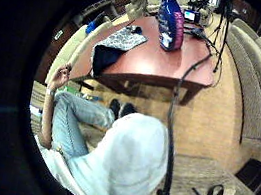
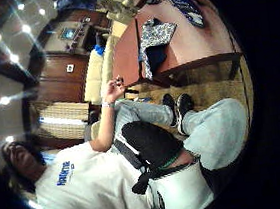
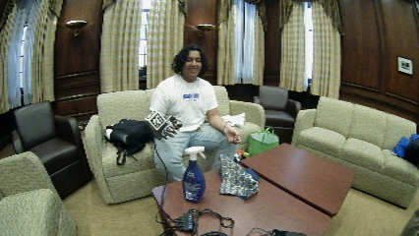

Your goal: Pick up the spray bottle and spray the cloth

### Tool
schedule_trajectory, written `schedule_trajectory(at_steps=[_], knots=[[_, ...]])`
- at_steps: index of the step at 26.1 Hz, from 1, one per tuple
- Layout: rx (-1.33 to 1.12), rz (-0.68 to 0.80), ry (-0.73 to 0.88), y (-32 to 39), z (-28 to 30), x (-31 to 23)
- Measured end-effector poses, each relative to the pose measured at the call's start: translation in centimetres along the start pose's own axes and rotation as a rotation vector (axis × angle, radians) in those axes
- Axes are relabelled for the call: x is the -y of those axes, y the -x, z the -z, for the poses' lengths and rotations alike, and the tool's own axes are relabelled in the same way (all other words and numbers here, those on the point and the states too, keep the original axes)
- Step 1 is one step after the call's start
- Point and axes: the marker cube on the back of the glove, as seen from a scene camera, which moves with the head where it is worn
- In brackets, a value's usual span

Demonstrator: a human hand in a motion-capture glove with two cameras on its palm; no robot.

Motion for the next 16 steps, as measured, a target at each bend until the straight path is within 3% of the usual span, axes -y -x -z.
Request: schedule_trajectory(at_steps=[8,14,16], knots=[[-0.059,0.002,0.030,0.6,0.0,-0.4],[-0.133,-0.109,-0.079,0.7,0.4,1.9],[-0.147,-0.062,-0.047,0.5,0.5,1.7]])
